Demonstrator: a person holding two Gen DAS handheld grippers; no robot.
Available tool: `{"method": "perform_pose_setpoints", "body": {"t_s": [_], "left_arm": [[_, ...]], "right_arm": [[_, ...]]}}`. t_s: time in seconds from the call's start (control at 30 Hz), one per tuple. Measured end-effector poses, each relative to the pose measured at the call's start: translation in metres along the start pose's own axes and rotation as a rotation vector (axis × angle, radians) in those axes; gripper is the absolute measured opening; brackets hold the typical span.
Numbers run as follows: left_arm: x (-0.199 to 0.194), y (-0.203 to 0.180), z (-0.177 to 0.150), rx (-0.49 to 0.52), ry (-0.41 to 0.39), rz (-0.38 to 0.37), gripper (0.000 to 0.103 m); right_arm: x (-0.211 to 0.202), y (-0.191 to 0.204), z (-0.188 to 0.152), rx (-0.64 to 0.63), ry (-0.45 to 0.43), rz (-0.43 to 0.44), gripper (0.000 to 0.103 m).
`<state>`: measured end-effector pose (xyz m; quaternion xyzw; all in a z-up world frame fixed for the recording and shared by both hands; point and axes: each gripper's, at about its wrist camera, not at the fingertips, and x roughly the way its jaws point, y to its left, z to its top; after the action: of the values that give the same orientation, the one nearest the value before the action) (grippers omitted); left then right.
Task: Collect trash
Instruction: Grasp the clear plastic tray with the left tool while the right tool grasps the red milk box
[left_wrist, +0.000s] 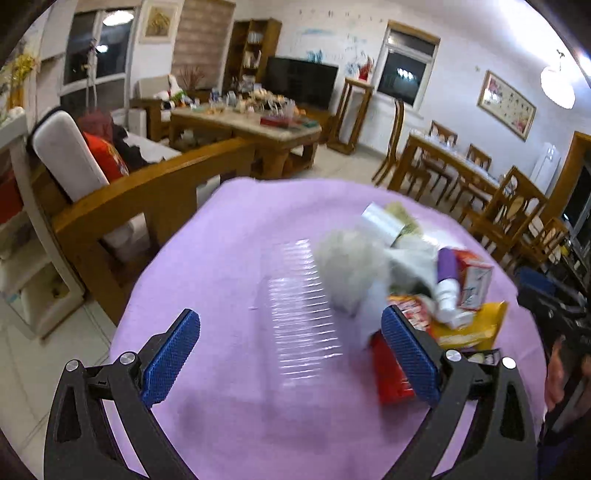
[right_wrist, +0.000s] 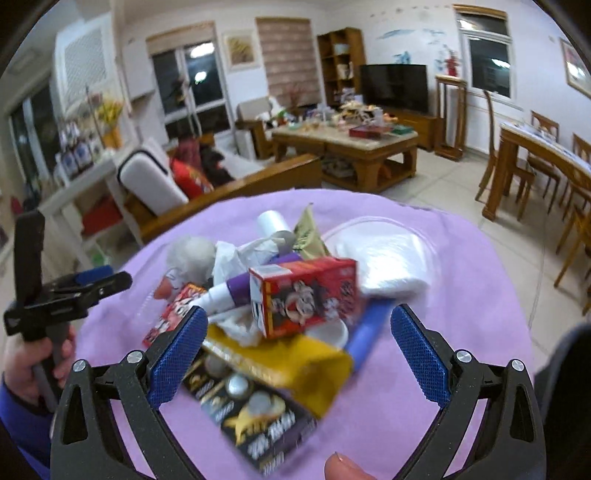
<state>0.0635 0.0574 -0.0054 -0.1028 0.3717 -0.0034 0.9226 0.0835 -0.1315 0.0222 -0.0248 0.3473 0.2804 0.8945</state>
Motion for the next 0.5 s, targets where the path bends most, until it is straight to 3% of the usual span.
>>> {"method": "perform_pose_setpoints", "body": {"t_s": [0.2, 0.3, 0.37, 0.5], "left_arm": [[0.013, 0.013, -0.007, -0.033, 0.077, -0.099, 0.097], [0.02, 0.019, -0.01, -0.024, 0.108, -0.131, 0.095], [0.027, 0.021, -0.011, -0.027, 0.142, -0.155, 0.078], [0.031, 0.023, -0.011, -0.028, 0.156, -0.18, 0.064]], "right_arm": [[0.061, 0.001, 0.021, -0.047, 0.091, -0.023, 0.098], [0.084, -0.004, 0.029, -0.043, 0.131, 0.006, 0.098], [0.093, -0.011, 0.03, -0.01, 0.148, 0.056, 0.098], [0.099, -0.02, 0.028, 0.042, 0.154, 0.124, 0.097]]}}
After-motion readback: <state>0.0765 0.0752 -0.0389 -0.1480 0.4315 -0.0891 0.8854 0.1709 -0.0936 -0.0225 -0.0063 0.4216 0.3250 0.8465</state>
